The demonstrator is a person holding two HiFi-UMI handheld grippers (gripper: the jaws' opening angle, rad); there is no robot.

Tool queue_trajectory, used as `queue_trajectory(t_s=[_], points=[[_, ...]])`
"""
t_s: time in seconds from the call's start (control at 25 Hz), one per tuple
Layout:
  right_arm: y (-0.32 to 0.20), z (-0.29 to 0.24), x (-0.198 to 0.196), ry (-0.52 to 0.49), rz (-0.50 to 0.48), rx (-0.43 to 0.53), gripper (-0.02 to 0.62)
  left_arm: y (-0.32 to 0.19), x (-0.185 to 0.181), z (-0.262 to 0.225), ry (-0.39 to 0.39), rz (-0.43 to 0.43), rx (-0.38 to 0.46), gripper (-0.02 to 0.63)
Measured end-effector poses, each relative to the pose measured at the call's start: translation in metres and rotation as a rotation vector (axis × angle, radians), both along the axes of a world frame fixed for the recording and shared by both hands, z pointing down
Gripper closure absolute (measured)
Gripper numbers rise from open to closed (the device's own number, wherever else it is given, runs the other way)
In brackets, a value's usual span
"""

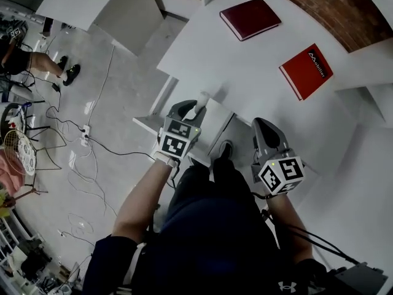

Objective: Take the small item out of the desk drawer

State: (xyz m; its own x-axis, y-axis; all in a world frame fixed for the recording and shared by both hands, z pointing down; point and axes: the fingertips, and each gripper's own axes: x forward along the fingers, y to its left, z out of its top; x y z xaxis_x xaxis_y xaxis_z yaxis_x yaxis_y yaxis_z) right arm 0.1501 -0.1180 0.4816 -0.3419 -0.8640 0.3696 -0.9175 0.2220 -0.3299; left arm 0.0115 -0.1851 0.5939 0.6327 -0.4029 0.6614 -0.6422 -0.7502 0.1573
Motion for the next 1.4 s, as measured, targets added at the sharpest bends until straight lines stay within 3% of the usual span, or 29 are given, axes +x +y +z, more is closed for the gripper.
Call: queue_trajectory(t_s=[0.2, 0.44, 0.8, 1.16, 1.4], points=[[-0.006, -0.015, -0.006, 0.011, -0.016, 0.040, 0.592, -0.014, -0.008, -0.032, 0.054, -0.059, 0.055, 0.482], [-0.016, -0.037, -0.001, 0.031, 0.001, 0.091, 0.592, -0.054, -0.001, -0.022, 0.009, -0.056, 0.099, 0.482], [-0.005, -0.056, 0.033, 0.065, 0.094, 0.106, 0.592, -0.093, 0.020, 0.032, -0.124, -0.023, 0.028, 0.482], [0.004, -0.050, 0.047, 0.075, 0.139, 0.074, 0.592, -0.097, 0.048, 0.086, -0.254, 0.104, -0.099, 0.482], [0.005, -0.044, 0.048, 0.067, 0.148, 0.056, 0.592, -0.103, 0.058, 0.098, -0.312, 0.133, -0.090, 0.480]])
